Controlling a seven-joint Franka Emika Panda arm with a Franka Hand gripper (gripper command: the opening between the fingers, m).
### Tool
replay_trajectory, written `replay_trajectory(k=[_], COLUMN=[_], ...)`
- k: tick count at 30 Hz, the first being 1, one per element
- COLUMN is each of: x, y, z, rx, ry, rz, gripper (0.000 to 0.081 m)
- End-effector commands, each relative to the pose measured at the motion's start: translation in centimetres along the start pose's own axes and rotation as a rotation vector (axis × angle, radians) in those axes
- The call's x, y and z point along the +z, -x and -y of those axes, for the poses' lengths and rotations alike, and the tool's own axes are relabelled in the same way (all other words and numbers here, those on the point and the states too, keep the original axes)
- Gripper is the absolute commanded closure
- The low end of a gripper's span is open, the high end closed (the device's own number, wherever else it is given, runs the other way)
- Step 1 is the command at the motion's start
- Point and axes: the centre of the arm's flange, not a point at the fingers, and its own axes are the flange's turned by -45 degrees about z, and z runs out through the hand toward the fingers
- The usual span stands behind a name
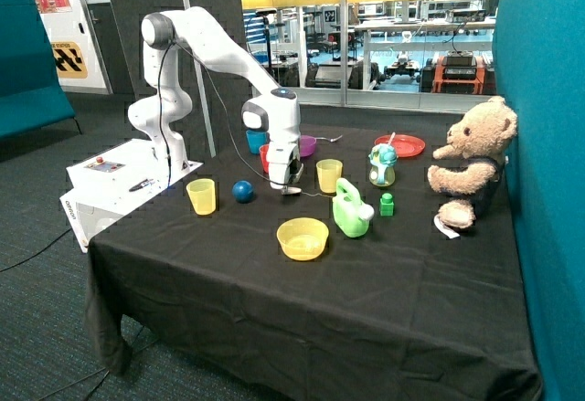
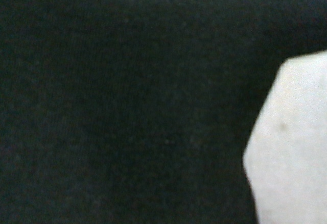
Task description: Prepare two cups of tea
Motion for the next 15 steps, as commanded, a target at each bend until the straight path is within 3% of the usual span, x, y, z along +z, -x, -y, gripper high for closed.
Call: replay_trajectory(k=[1,6,11,15], x=[0.81,0.89,0.92,0.87], y=[-0.02,0.11,0.27,0.43], z=[-0.02,-0.07,-0.10,-0.12], rx=[-0.008,-0.009,-0.012,-0.009], ry=[0.0006,0.0006,0.0006,0.0006], rz=[-0.0035,-0.0035,-0.0035,-0.0035], gripper=[0.0392,0.0520,0.0762,0.0805])
